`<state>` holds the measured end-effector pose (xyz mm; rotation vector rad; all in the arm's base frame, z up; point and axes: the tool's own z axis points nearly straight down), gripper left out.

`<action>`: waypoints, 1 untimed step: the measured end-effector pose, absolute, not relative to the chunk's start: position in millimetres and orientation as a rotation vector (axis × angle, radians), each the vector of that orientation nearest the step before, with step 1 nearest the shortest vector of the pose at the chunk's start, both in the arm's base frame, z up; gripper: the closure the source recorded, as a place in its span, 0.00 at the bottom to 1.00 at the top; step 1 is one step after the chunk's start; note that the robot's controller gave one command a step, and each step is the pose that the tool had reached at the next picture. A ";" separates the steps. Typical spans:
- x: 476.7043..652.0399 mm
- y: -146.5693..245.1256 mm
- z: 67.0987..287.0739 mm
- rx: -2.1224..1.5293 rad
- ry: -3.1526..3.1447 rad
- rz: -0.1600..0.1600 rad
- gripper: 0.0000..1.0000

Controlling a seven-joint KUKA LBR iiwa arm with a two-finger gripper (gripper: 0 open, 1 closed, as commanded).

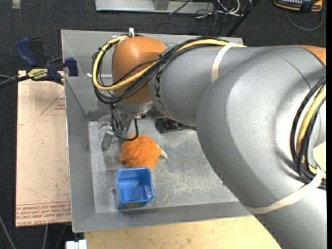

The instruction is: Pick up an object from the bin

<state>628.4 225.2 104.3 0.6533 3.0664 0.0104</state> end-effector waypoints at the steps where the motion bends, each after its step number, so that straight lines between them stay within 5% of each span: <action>1: 628.2 225.1 119.4 0.653 3.068 0.010 1.00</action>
Offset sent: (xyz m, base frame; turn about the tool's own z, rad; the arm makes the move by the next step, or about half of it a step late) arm 0.0000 -0.0001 0.0387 0.0000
